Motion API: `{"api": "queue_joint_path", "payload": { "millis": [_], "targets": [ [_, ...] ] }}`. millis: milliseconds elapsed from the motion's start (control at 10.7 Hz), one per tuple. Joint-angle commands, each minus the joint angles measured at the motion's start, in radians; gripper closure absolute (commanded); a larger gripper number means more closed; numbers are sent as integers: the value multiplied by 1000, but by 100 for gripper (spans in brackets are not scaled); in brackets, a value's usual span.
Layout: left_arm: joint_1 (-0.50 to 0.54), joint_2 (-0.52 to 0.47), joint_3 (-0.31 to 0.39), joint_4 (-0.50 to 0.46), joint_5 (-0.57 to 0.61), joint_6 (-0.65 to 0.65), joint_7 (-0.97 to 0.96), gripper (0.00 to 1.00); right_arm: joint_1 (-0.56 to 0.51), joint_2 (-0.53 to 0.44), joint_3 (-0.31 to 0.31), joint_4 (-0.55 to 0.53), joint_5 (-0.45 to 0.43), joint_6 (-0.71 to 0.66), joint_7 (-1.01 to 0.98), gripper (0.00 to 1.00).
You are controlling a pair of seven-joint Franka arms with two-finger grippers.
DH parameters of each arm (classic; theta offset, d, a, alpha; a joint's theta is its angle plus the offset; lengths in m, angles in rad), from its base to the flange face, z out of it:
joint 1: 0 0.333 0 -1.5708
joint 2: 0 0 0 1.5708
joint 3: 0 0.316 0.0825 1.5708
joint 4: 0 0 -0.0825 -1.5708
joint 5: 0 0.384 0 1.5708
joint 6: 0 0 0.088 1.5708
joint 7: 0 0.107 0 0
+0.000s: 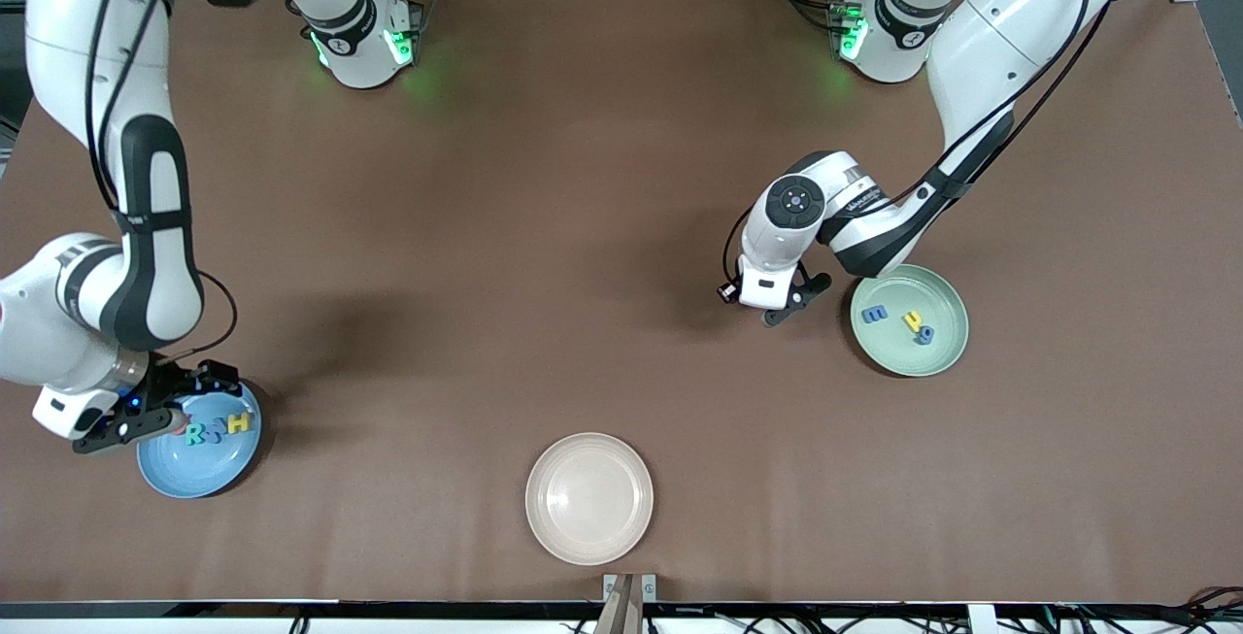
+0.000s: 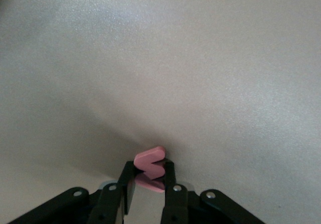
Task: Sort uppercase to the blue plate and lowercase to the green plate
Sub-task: 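Release the R on the blue plate while the left gripper grasps w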
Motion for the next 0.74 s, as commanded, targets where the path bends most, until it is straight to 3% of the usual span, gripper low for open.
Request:
{"api": "queue_joint_path", "payload": {
  "millis": [0,279,466,652],
  "targets": [
    [15,-23,3,-12,44,-2,-18,86,-103,-187,148,-177,-138,10,129,0],
    [36,-64,1,-6,44,-62,45,90,-152,-358,272,-376,-254,13,298,0],
    [71,-99,-3,-6,40,-111,135,93,-155,-452,343,-492,-411,1,425,0],
    [117,-150,-6,-10,24,-161,259,94,-166,-530,398,-565,-440,-13,525,0]
  ]
}}
